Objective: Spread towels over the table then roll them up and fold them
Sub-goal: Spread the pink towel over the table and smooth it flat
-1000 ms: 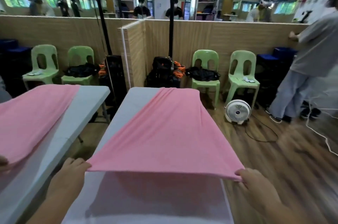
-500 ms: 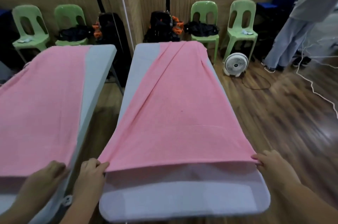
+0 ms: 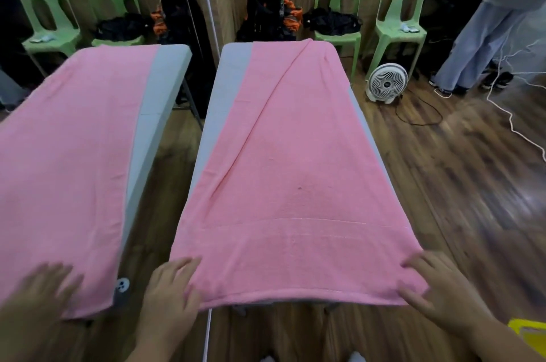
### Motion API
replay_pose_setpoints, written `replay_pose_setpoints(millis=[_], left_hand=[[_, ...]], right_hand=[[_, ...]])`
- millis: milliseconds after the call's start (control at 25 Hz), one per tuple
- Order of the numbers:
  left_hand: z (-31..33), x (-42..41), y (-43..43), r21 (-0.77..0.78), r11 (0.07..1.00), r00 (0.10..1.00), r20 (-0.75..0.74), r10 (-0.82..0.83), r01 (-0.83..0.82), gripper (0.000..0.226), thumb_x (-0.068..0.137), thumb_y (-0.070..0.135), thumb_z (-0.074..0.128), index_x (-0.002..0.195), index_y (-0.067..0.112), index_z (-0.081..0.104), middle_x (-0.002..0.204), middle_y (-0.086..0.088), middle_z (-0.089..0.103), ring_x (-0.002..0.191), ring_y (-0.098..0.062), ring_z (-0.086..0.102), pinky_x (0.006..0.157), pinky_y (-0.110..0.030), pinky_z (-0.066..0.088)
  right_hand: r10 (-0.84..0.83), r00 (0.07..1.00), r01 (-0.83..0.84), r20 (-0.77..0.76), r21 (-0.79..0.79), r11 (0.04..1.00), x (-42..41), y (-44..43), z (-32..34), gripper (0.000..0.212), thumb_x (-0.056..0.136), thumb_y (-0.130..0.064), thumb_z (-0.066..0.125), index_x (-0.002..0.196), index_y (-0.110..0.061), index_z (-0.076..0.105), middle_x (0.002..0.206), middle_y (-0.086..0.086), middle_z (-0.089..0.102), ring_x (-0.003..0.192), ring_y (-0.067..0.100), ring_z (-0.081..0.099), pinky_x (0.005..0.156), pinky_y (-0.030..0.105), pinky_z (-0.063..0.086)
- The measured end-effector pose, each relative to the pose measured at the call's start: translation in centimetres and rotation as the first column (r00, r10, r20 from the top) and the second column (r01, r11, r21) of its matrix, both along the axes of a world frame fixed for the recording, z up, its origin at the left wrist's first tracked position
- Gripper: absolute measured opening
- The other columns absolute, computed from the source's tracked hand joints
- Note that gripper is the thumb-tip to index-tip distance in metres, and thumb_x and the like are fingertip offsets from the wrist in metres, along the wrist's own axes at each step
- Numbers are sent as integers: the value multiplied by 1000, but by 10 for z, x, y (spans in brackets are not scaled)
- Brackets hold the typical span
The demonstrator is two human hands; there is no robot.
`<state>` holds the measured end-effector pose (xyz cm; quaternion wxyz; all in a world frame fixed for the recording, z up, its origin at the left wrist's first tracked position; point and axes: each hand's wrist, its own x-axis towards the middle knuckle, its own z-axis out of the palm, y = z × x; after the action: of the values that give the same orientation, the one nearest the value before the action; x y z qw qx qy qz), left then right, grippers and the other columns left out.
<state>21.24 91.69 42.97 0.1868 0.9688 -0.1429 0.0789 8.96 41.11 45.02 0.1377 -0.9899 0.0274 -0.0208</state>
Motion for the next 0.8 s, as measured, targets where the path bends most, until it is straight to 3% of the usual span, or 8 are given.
replay_pose_setpoints(millis=[80,200,320,440,560,680,800], left_hand=[[5,33,-49,50,992,991,-71,-112,115,53,88,37,37,137,26,53,140,1,53,126,-25,49,112,-39,32],[-10,72,-101,133,982,970,-219,-102,133,57,97,49,20,152,35,21,161,10,19,148,-17,17,121,-37,15],[-33,87,-70,195,981,955,-292,51,7,67,96,56,15,155,28,2,165,3,3,150,-16,2,122,-39,7],[-51,76,-11,266,963,954,-278,110,-34,80,87,68,0,154,25,-7,163,5,-7,149,-12,-4,121,-39,9],[-54,63,1,220,973,944,-301,132,-66,81,87,72,5,155,28,-2,162,10,-7,149,-11,-1,120,-39,12],[-48,65,-13,213,970,932,-316,177,-112,75,92,66,24,155,27,13,164,7,6,150,-15,9,120,-41,15],[-32,83,-26,232,958,923,-306,235,-167,67,93,62,31,151,29,27,162,6,20,147,-16,19,121,-42,18]], right_hand=[[46,997,-50,67,51,997,57,53,7,49,79,-51,68,121,-27,60,125,-7,57,117,14,49,103,33,39],[92,987,-88,-131,41,995,115,114,-16,62,89,-60,46,145,-34,35,156,-7,28,142,18,27,117,41,25],[31,984,-46,-176,-83,995,100,85,-55,70,90,-66,30,150,-30,29,159,-5,11,147,22,20,119,38,16],[-139,972,120,-189,-110,987,42,12,-68,73,90,-72,20,147,-30,38,158,0,26,143,23,32,111,38,25],[-181,939,155,-292,-109,982,11,-21,-63,73,90,-73,21,145,-31,42,157,-1,33,141,17,34,107,35,28],[-181,943,154,-278,-117,981,29,-18,-58,80,89,-75,20,129,-21,62,143,7,53,127,23,52,109,28,22],[-128,978,122,-162,-47,991,75,-7,-37,76,88,-76,23,119,-23,67,135,2,58,120,24,58,102,37,43]])
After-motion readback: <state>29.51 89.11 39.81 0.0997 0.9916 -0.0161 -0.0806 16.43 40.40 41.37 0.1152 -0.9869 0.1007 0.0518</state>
